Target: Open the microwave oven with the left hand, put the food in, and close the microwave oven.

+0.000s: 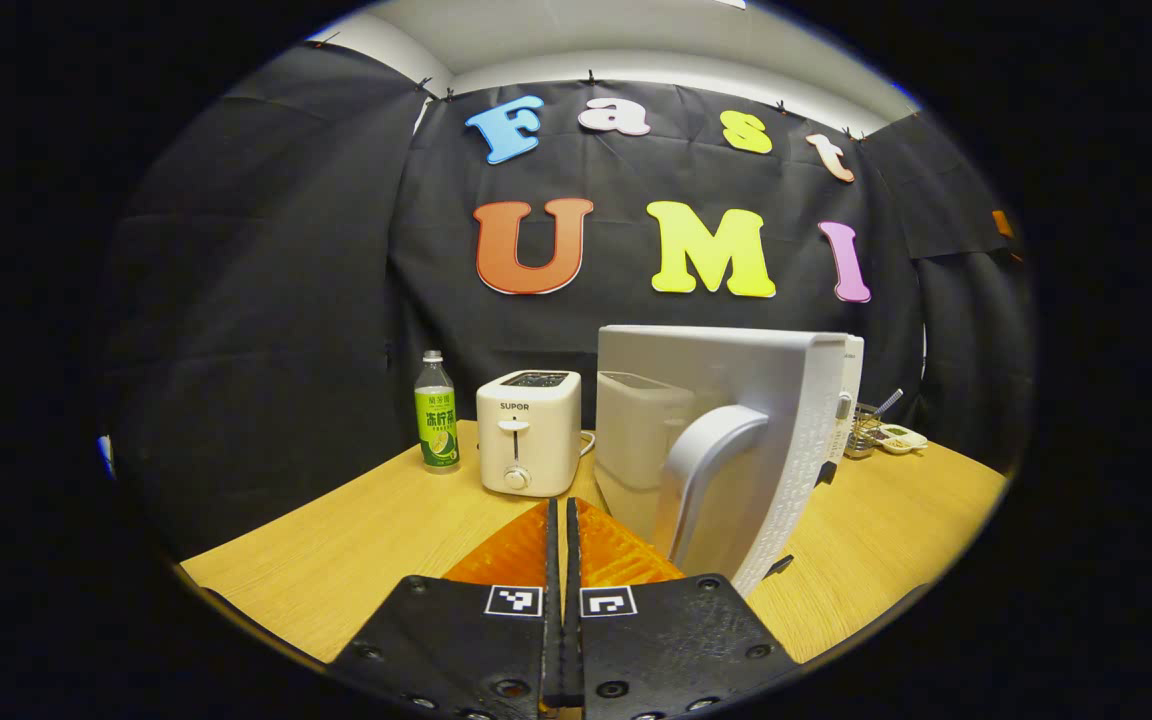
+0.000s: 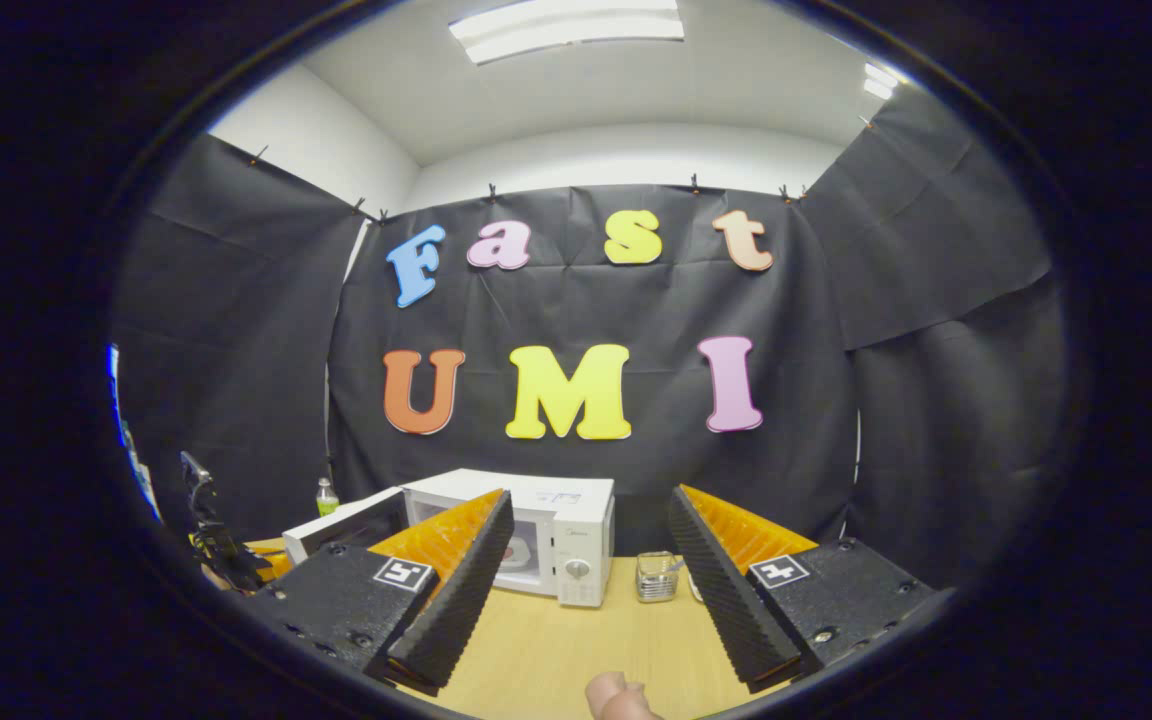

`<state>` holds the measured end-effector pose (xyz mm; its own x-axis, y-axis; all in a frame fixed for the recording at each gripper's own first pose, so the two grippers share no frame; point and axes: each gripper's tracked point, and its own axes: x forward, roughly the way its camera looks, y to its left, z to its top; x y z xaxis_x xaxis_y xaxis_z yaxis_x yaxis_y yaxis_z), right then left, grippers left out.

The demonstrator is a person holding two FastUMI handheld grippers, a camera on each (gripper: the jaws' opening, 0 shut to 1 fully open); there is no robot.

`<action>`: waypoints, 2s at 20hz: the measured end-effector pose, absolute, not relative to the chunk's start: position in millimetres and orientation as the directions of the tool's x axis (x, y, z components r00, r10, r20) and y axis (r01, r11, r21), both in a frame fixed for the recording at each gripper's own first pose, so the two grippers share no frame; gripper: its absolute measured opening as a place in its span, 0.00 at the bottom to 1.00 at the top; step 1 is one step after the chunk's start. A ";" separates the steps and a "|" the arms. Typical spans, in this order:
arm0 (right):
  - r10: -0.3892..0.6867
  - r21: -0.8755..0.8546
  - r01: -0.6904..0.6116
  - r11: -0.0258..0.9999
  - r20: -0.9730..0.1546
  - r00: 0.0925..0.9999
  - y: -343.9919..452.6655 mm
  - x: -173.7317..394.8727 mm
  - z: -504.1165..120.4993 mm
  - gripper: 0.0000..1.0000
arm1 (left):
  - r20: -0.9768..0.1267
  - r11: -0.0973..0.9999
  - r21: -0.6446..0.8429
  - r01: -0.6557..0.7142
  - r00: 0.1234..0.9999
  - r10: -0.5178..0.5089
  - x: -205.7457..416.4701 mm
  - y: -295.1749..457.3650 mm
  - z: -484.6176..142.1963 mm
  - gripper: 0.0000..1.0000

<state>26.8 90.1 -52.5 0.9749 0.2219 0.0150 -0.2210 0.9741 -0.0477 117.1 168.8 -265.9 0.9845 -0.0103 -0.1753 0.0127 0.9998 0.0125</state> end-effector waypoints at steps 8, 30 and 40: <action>0.182 -0.047 -0.181 0.982 0.035 0.983 38.0 -23.9 -19.2 1.00 | -0.166 0.995 0.001 0.095 0.982 -0.094 121.2 115.8 -265.0 0.00; 0.123 0.055 -0.128 0.990 0.092 0.988 -25.3 -49.5 -14.7 1.00 | -0.112 0.917 -0.002 0.398 0.911 -0.396 260.1 -86.9 -274.8 0.00; 0.134 0.045 -0.136 0.990 0.040 0.990 -29.3 -28.5 -31.8 1.00 | -0.109 0.927 0.077 0.367 0.927 -0.358 322.6 -125.9 -263.3 0.00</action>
